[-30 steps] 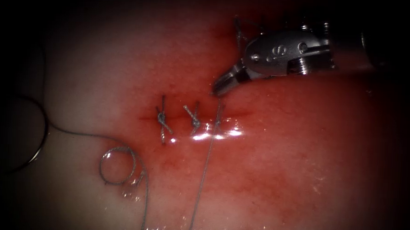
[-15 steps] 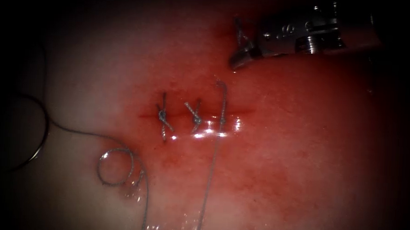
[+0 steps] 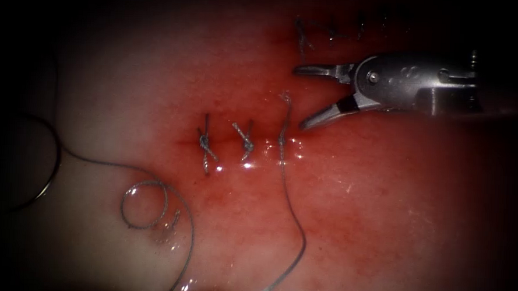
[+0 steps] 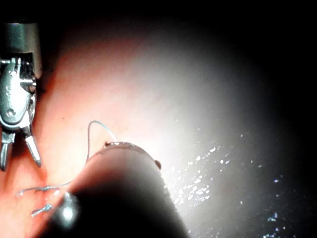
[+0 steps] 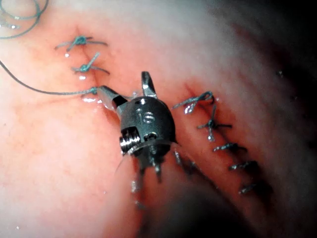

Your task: Wound Closure

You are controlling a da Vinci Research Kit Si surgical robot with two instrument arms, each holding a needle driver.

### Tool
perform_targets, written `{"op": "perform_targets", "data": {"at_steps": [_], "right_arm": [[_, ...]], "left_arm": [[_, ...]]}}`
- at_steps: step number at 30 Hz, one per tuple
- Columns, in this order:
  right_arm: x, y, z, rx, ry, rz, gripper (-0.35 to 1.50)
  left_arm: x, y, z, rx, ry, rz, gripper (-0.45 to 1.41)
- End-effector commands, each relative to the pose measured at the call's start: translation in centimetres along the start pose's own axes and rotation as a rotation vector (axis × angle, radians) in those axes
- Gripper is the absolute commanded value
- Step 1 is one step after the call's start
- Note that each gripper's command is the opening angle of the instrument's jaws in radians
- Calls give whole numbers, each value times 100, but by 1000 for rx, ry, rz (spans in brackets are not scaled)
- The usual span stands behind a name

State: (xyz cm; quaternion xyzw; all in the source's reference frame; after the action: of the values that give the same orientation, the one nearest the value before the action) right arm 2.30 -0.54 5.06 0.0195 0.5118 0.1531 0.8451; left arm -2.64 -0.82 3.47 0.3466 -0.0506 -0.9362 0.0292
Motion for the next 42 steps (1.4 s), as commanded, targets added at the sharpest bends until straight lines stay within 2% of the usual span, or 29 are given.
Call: {"op": "perform_targets", "data": {"at_steps": [1,7,9,10,12,13,21,27,31,34,39,42], "right_arm": [[2,-15,4,-14,17,-40,145],[12,-41,1,6,49,-167,133],[15,-44,4,2,63,-205,121],[16,-46,4,2,82,-203,89],[18,-47,5,24,111,-201,-8],[20,-47,7,23,115,-205,-35],[30,-50,31,14,193,-194,-35],[34,-56,46,97,268,-215,-35],[35,-58,44,151,319,-230,-35],[32,-59,36,156,381,-220,-35],[29,-59,30,165,409,-191,-35],[30,-61,27,164,456,-144,-35]], "left_arm": [[0,-11,3,19,5,0,-45],[-3,-65,-14,45,32,18,-45],[-3,-79,-15,42,33,22,-45],[-3,-85,-15,39,33,23,-45],[-5,-96,-13,35,33,25,-45],[-6,-100,-12,35,32,28,-45],[-26,-124,19,-10,21,31,-45],[-45,-139,40,-19,9,30,-45],[-60,-151,51,-17,3,30,-45],[-75,-157,63,-16,-13,35,-45],[-89,-157,79,-19,-30,23,-45],[-97,-153,95,-13,-45,-2,-45]]}}
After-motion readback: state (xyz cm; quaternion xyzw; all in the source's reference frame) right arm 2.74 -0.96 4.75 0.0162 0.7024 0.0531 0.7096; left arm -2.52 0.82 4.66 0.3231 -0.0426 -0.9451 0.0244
